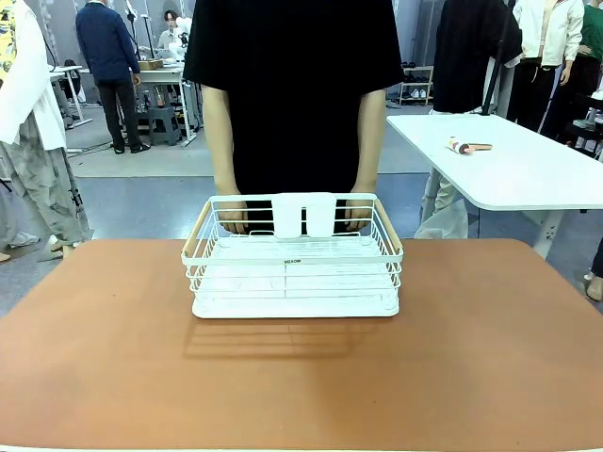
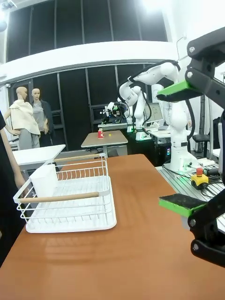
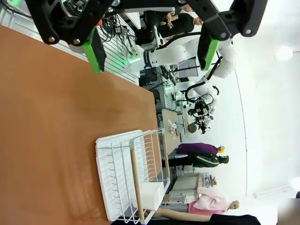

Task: Clean the table.
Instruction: Pick up the Lint Roller when the human hands it over.

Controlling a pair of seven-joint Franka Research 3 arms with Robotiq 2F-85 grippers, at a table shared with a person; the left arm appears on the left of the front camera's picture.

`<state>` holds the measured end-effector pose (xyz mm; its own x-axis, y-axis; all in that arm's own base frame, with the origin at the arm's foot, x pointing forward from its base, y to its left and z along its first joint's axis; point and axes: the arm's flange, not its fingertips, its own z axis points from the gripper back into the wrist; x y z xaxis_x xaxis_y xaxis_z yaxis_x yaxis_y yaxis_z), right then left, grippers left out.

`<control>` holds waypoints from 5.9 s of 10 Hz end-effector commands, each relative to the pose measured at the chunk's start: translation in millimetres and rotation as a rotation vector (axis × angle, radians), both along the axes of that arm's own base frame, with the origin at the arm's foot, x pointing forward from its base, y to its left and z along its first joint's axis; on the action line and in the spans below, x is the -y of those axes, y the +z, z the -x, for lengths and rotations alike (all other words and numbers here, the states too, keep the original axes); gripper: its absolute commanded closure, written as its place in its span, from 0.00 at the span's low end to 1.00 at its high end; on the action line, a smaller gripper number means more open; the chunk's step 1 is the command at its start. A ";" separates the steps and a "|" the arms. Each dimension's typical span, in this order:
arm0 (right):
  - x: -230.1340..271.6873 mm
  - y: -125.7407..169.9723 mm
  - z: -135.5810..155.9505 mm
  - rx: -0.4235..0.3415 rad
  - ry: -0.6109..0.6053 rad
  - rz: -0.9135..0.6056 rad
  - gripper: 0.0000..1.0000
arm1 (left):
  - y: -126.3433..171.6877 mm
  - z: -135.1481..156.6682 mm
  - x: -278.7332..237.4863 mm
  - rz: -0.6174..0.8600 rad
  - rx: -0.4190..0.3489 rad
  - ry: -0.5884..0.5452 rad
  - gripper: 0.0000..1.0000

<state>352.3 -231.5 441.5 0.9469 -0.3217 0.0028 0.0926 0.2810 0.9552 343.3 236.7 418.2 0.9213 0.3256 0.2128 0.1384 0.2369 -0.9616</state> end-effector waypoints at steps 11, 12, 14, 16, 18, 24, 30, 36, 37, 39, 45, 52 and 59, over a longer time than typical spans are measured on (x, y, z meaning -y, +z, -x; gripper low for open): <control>2.1 -1.0 1.4 0.001 -0.004 -0.008 0.00 | -1.6 4.5 -3.4 0.008 0.001 0.011 0.00; 2.1 -1.0 1.4 0.001 -0.004 -0.008 0.00 | -1.6 4.5 -3.4 0.008 0.001 0.011 0.00; 2.1 -1.0 1.4 0.001 -0.004 -0.008 0.00 | -1.6 4.5 -3.4 0.008 0.001 0.011 0.00; 2.1 -1.0 1.4 0.001 -0.004 -0.008 0.00 | -1.6 4.5 -3.4 0.008 0.001 0.011 0.00; 2.1 -1.0 1.4 0.001 -0.004 -0.008 0.00 | -1.6 4.5 -3.4 0.008 0.001 0.011 0.00; 2.1 -1.0 1.4 0.001 -0.004 -0.008 0.00 | -1.6 4.5 -3.4 0.008 0.001 0.011 0.00; 2.1 -1.0 1.4 0.001 -0.004 -0.008 0.00 | -1.6 4.5 -3.4 0.008 0.001 0.011 0.00; 2.1 -1.0 1.4 0.001 -0.004 -0.008 0.00 | -1.6 4.5 -3.4 0.008 0.001 0.011 0.00; 2.1 -1.0 1.4 0.001 -0.004 -0.008 0.00 | -1.6 4.5 -3.4 0.008 0.001 0.011 0.00; 2.1 -1.0 1.4 0.001 -0.004 -0.008 0.00 | -1.6 4.5 -3.4 0.008 0.001 0.011 0.00; 2.1 -1.0 1.4 0.001 -0.004 -0.008 0.00 | -1.6 4.5 -3.4 0.008 0.001 0.011 0.00; -20.7 29.3 10.2 -0.068 -0.200 -0.015 0.00 | -1.6 4.5 -3.4 0.008 0.001 0.011 0.00; -109.6 81.3 -7.4 -0.412 -0.405 0.098 0.00 | -1.6 4.5 -3.4 0.008 0.001 0.011 0.00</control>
